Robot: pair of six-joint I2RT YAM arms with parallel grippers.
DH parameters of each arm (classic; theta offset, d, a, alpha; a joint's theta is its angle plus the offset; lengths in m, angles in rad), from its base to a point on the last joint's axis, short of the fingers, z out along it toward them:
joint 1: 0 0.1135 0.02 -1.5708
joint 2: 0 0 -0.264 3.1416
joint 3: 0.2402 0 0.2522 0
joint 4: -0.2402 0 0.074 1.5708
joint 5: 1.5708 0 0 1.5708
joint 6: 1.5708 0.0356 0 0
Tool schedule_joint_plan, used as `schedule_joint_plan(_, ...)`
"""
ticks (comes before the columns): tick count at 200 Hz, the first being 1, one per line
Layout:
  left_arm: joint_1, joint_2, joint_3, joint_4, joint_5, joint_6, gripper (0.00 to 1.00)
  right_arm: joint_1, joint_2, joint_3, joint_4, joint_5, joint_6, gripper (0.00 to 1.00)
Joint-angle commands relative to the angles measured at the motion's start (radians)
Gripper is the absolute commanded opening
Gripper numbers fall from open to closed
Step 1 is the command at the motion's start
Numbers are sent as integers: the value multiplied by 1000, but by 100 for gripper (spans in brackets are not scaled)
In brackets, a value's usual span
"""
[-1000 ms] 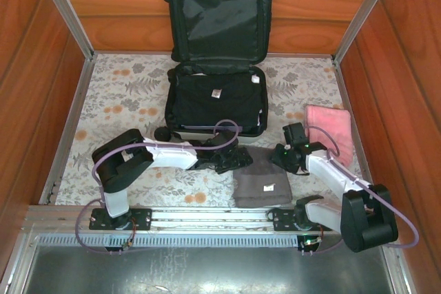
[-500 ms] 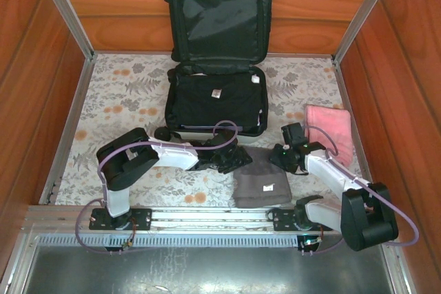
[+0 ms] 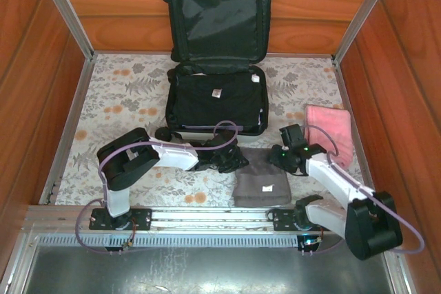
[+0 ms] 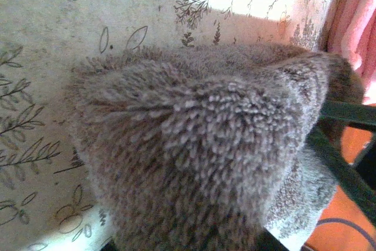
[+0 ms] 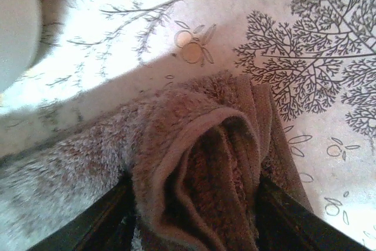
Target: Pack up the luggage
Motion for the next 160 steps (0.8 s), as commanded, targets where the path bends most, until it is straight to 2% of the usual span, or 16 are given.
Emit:
schedule_joint_plan(1,9,-94,12,-120,-44,80,0,12,-119,41,-98,77,-41,58)
schedule_joint_plan(39,-53,-180,180,-531,-217,261,0,10,-319,93,-150,232,-99,62)
schedule_joint_plan(71,-78,-233,276,-644,-281,373,0,10,-372,138,-164,301,-133,63)
schedule_joint_plan(96,-74,-277,395,-794,-356,516,0,10,-360,158,-144,331,-153,63)
schedule_joint_plan(123,-25,-305,516,-960,-410,641,0,10,-328,168,-104,332,-161,64)
schedule_joint_plan(160,129,-358,544,-981,-392,773,0,10,-273,185,-63,308,-169,64)
